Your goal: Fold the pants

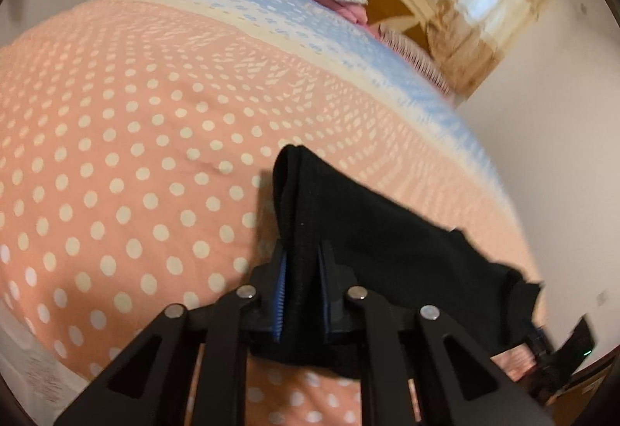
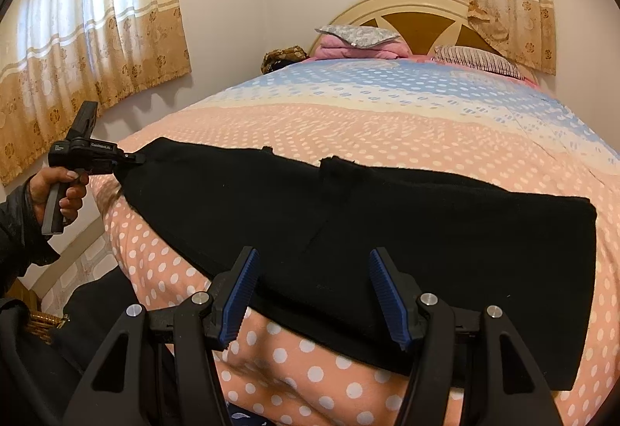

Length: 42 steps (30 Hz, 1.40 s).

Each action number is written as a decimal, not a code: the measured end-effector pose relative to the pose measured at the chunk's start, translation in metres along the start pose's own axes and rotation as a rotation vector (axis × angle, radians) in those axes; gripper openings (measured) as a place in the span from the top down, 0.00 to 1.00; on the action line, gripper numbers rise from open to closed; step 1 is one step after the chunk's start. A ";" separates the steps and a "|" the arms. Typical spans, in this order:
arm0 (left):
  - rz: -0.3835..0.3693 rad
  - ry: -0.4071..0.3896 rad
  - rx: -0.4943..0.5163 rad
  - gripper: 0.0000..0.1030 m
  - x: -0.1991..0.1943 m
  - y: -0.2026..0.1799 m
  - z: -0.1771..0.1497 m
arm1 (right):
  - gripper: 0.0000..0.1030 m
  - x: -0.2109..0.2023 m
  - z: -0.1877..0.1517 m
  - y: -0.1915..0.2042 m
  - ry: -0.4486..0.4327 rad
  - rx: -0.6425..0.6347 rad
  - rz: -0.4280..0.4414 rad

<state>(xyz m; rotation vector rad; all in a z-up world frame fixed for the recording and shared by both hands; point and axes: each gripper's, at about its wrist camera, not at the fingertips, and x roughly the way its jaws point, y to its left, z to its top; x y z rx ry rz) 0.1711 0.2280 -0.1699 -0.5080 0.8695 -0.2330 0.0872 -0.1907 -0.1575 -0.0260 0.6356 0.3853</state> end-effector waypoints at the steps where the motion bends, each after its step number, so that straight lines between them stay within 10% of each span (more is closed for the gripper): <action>1: 0.000 -0.006 0.003 0.88 -0.002 -0.001 0.000 | 0.41 0.000 0.000 0.000 -0.001 0.003 0.000; 17: -0.126 -0.107 0.157 0.89 -0.042 -0.090 0.003 | 0.41 -0.006 0.004 -0.016 -0.020 0.061 -0.026; 42: -0.397 0.037 0.529 0.89 -0.013 -0.301 -0.032 | 0.41 -0.062 -0.003 -0.108 -0.088 0.347 -0.222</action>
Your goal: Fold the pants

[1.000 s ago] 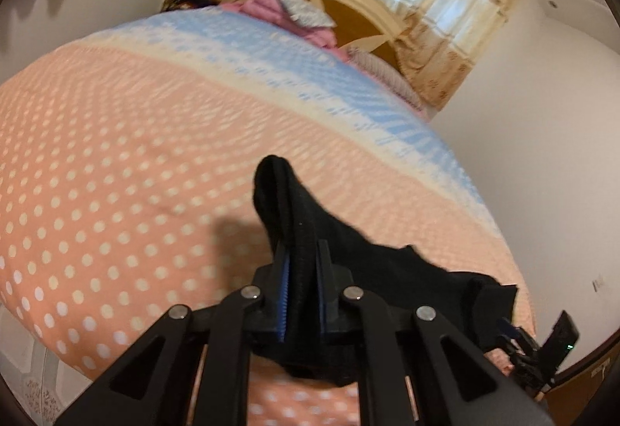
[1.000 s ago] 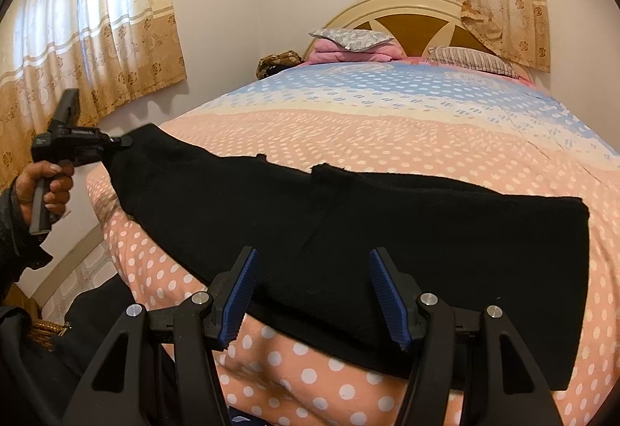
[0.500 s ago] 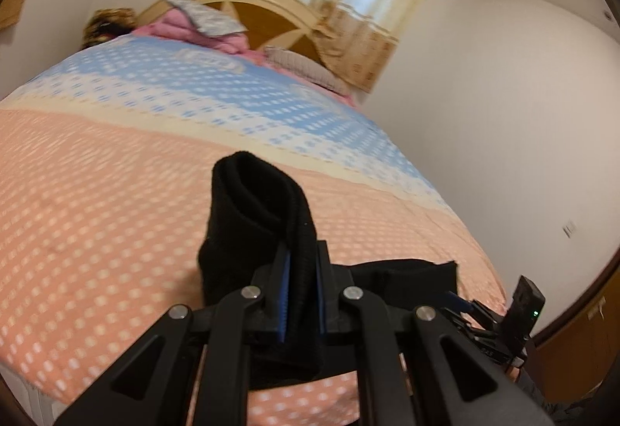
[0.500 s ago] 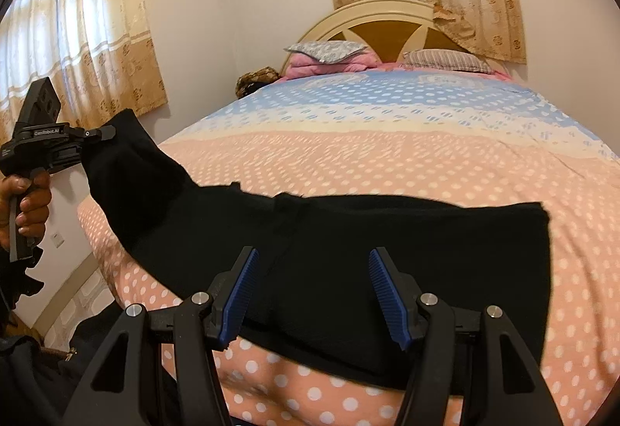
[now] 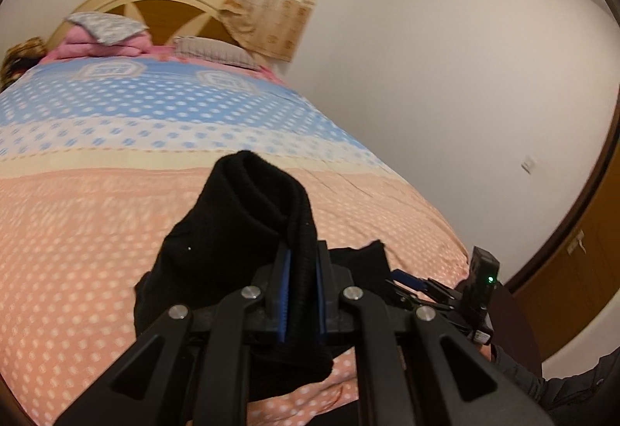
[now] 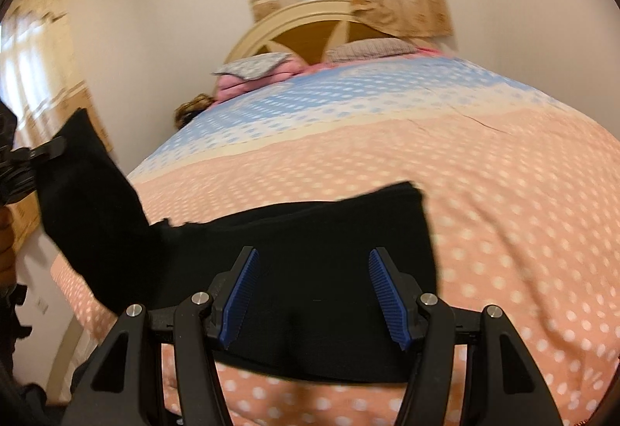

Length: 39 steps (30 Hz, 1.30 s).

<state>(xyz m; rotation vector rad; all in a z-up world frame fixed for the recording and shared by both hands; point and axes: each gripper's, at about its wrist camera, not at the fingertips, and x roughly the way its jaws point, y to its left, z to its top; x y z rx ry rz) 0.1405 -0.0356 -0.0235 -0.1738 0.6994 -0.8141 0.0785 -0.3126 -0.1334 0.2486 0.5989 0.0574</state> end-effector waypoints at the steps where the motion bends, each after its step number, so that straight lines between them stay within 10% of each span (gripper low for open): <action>1: -0.011 0.013 0.010 0.89 0.007 -0.007 0.002 | 0.41 -0.002 0.001 -0.005 -0.005 0.015 -0.011; 31: -0.058 0.315 0.161 0.88 0.171 -0.111 -0.030 | 0.41 -0.027 -0.002 -0.095 -0.073 0.309 -0.169; 39: -0.072 0.234 0.261 0.75 0.145 -0.134 -0.024 | 0.41 -0.030 0.000 -0.101 -0.097 0.314 -0.194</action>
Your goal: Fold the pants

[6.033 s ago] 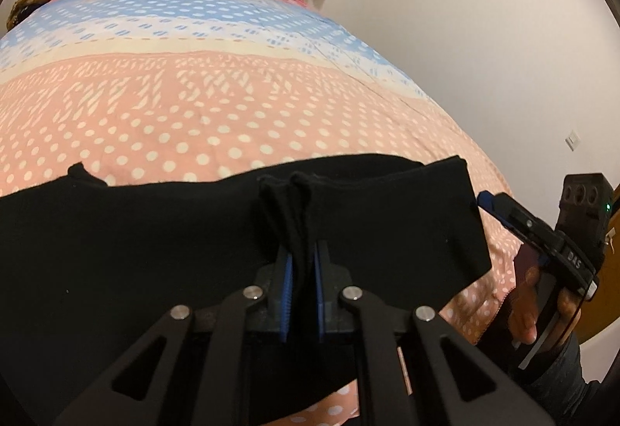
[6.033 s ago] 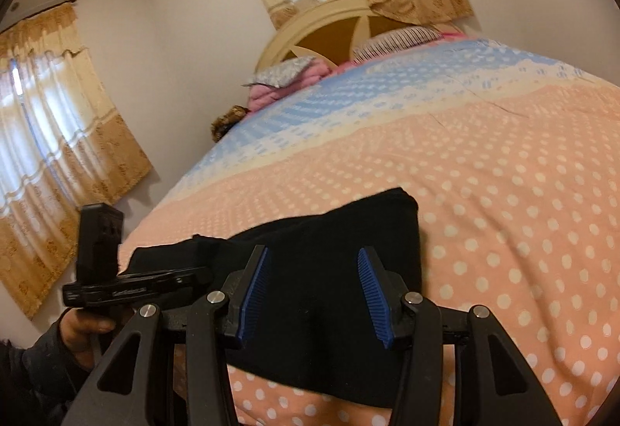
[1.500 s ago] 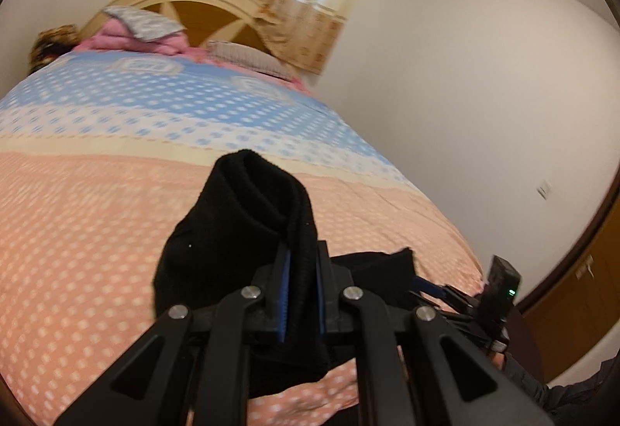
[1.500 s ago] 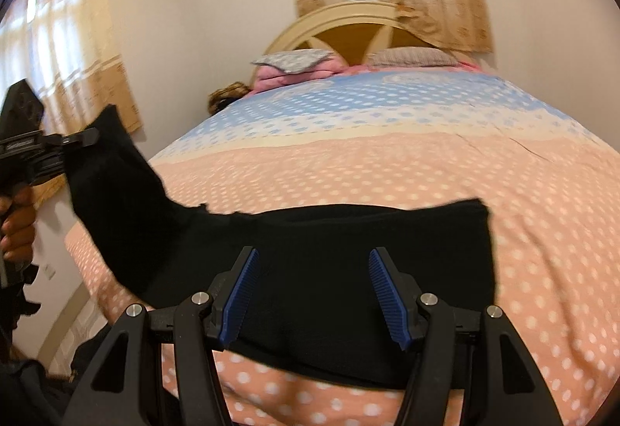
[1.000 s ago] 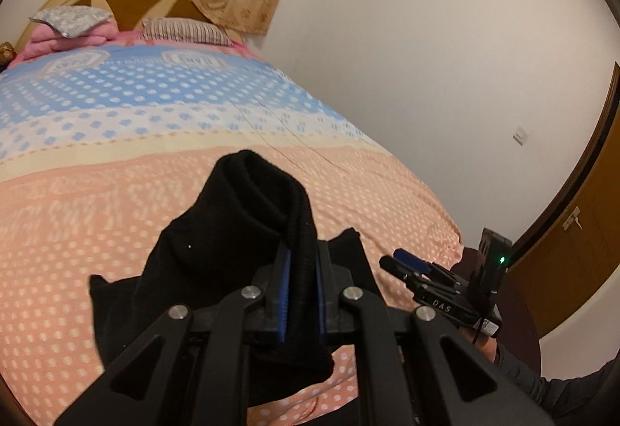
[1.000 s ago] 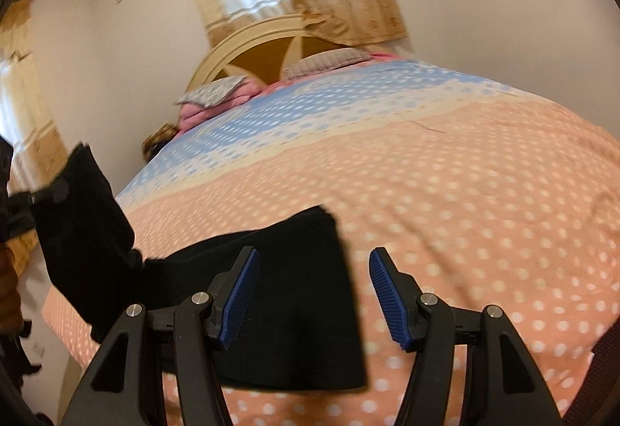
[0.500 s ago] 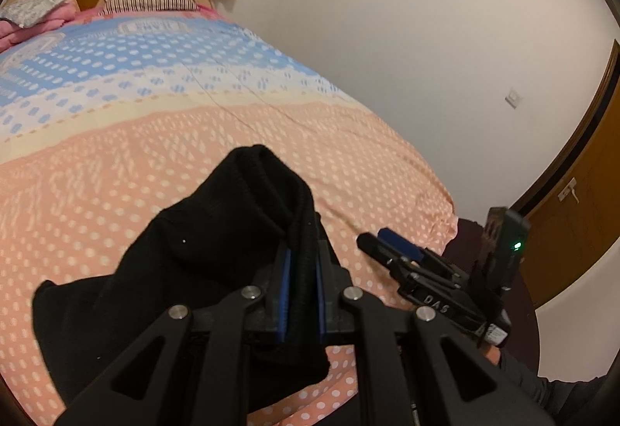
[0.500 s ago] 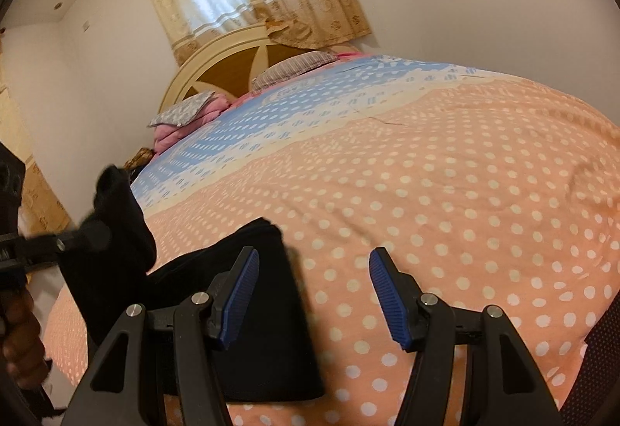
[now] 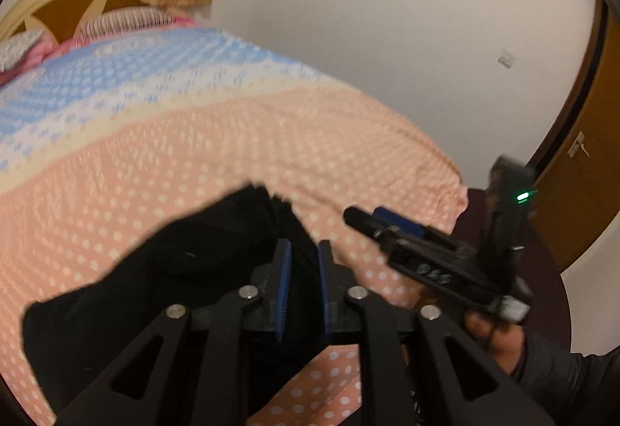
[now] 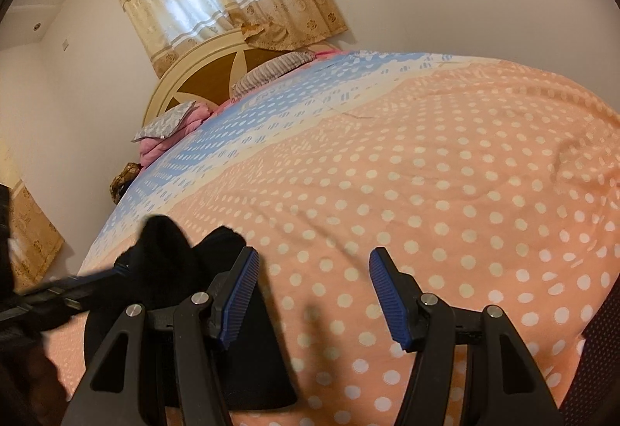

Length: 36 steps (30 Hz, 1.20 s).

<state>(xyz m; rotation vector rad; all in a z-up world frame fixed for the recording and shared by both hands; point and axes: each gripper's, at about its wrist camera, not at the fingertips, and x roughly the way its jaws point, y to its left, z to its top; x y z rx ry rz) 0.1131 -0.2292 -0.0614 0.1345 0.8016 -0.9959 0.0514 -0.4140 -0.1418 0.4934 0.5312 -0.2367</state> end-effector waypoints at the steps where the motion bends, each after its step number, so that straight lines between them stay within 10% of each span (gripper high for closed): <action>1: 0.008 -0.027 0.012 0.62 -0.008 0.000 0.002 | 0.41 -0.001 0.001 0.001 -0.004 0.001 -0.002; 3: 0.049 -0.101 0.016 0.47 -0.031 0.007 0.002 | 0.41 -0.005 0.003 0.001 -0.016 0.004 -0.001; 11: 0.237 -0.145 -0.135 0.46 -0.070 0.083 -0.038 | 0.41 -0.032 -0.004 0.071 0.024 -0.252 0.160; 14: 0.315 -0.128 -0.189 0.46 -0.073 0.107 -0.061 | 0.58 -0.027 -0.020 0.098 0.110 -0.347 0.212; 24: 0.422 -0.092 -0.284 0.35 -0.061 0.139 -0.093 | 0.90 0.006 -0.042 0.093 0.267 -0.382 0.145; 36: 0.463 -0.072 -0.284 0.27 -0.049 0.145 -0.101 | 0.93 -0.019 -0.019 0.093 0.292 -0.524 0.053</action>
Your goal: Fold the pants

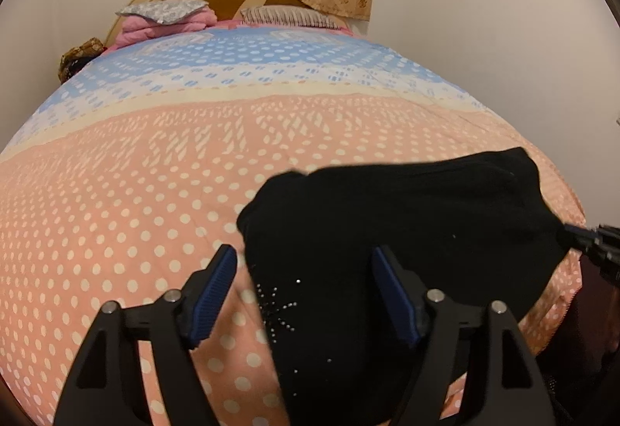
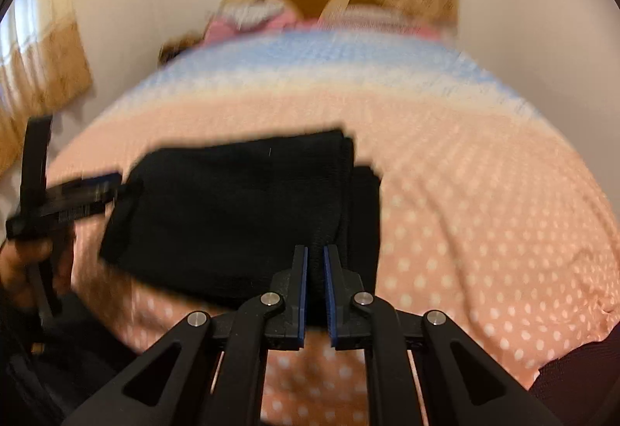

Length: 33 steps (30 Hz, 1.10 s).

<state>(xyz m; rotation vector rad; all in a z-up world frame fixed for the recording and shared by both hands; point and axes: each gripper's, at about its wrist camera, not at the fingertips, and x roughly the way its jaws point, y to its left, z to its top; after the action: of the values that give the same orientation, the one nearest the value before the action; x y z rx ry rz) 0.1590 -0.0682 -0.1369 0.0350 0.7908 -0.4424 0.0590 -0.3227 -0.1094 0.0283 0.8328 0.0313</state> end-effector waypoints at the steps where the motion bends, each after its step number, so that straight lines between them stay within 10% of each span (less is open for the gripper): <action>1: -0.003 0.004 -0.003 0.27 0.002 0.001 -0.001 | 0.93 0.006 -0.003 -0.003 0.021 0.006 -0.009; 4: -0.003 0.009 0.004 0.27 0.005 0.000 -0.002 | 0.92 0.028 -0.013 -0.006 0.103 0.001 -0.006; 12: -0.017 0.009 0.000 0.27 0.007 0.002 -0.003 | 0.59 0.015 0.007 -0.030 -0.040 0.134 0.041; 21: -0.006 0.005 0.018 0.27 0.007 -0.001 -0.002 | 0.60 0.062 0.017 -0.037 -0.023 0.225 0.102; 24: -0.005 0.007 0.018 0.27 0.009 0.000 -0.001 | 0.87 0.057 0.014 -0.036 -0.029 0.213 0.139; 33: -0.015 0.010 0.019 0.26 0.007 0.001 0.001 | 0.88 0.023 0.002 -0.029 -0.098 0.163 0.115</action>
<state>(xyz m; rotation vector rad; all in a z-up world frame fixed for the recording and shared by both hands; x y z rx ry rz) 0.1647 -0.0699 -0.1409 0.0489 0.7973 -0.4637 0.0769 -0.3505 -0.1261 0.2292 0.7336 0.0695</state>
